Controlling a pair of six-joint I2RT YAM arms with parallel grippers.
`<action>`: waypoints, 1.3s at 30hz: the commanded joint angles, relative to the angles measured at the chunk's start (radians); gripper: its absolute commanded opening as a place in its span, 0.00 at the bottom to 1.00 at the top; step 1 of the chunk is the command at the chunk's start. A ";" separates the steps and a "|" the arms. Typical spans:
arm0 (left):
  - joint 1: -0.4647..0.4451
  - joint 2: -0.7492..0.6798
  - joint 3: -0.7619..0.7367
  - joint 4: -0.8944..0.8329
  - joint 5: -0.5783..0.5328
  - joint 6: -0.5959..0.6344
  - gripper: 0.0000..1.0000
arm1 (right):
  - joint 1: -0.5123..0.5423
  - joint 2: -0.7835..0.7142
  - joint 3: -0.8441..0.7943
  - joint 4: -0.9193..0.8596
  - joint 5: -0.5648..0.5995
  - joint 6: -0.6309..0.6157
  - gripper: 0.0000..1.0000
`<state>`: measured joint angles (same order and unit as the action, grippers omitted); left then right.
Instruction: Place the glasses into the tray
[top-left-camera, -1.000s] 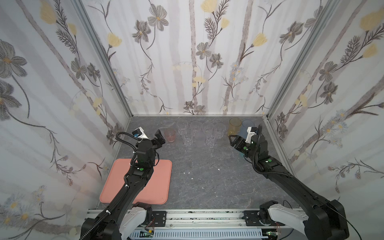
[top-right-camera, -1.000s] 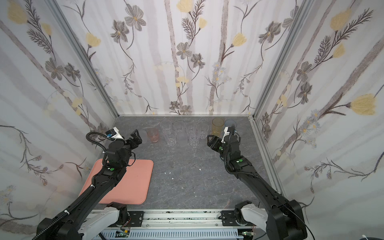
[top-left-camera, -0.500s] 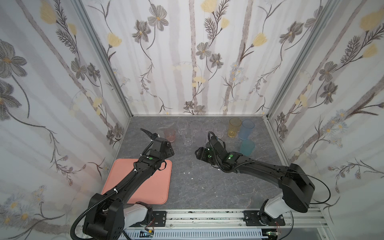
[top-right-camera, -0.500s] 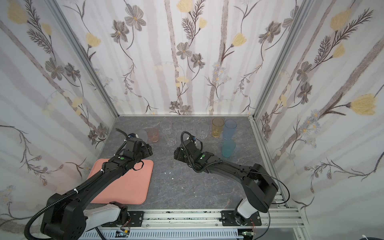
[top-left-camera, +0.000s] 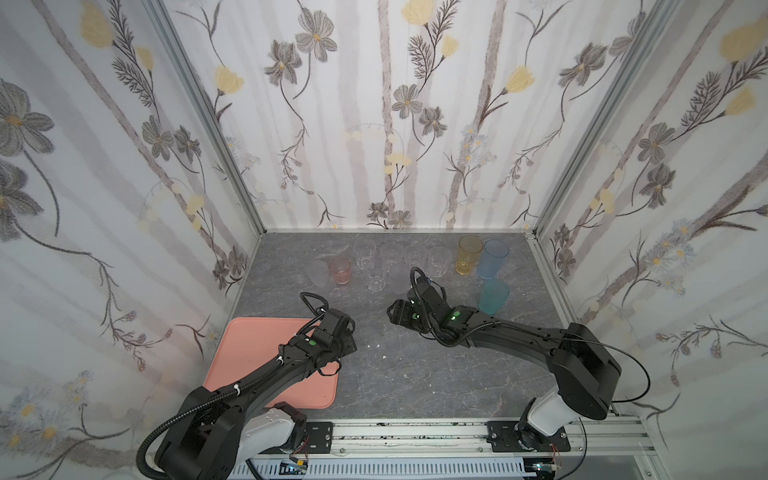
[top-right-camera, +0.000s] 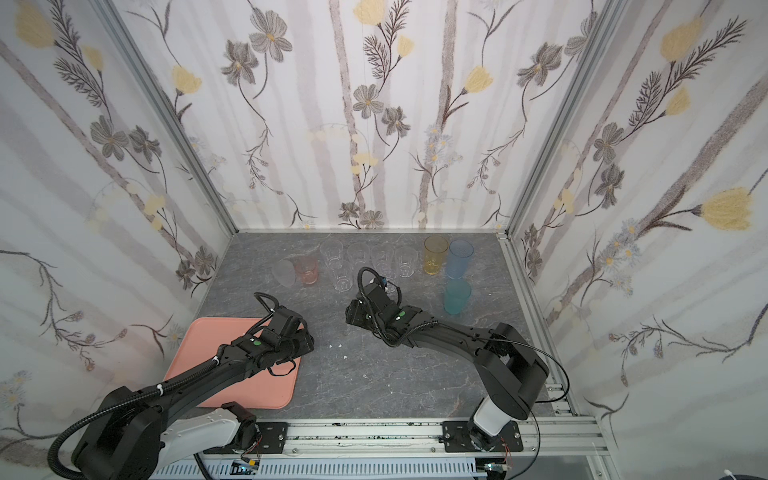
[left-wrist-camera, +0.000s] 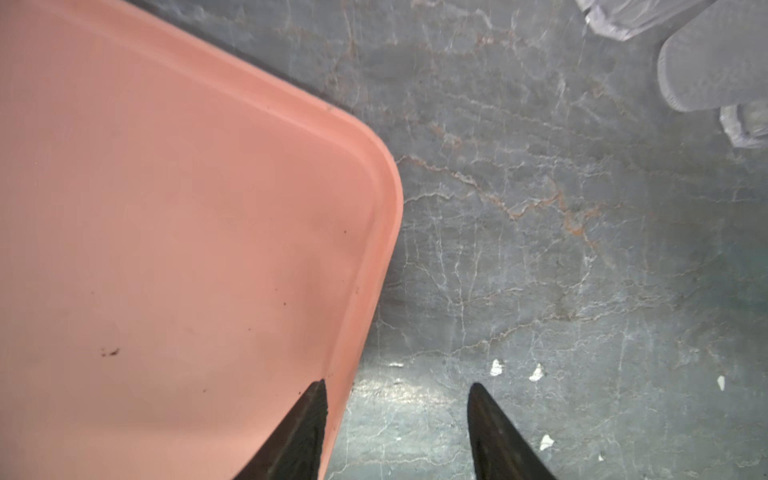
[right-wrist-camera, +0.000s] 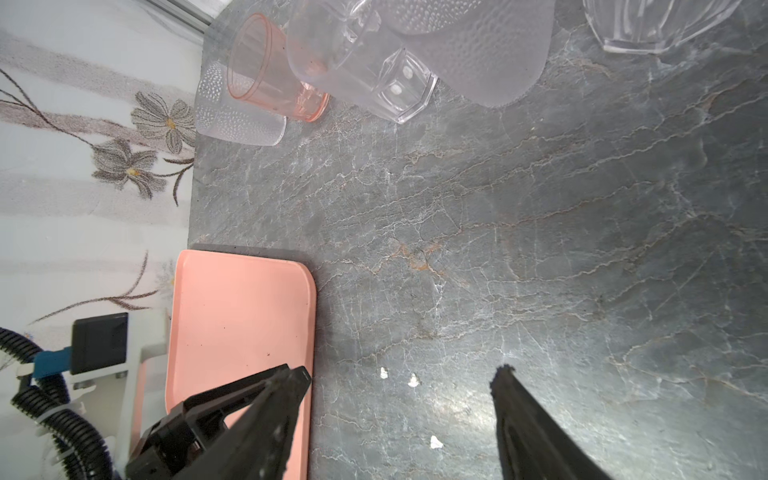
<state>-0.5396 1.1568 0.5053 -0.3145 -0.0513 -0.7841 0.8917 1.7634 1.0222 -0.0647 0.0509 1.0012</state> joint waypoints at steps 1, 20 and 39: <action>-0.028 0.031 -0.006 -0.003 -0.005 -0.050 0.53 | 0.000 -0.004 -0.008 0.061 -0.014 -0.004 0.73; -0.259 0.476 0.289 0.339 0.131 -0.254 0.45 | -0.127 -0.156 -0.193 0.088 -0.031 -0.035 0.72; -0.212 0.444 0.457 0.367 0.142 -0.056 0.69 | -0.230 -0.305 -0.351 -0.070 0.017 -0.104 0.55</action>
<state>-0.7883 1.6691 1.0130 0.0563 0.1410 -0.9043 0.6315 1.4307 0.6487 -0.1040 0.0593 0.9157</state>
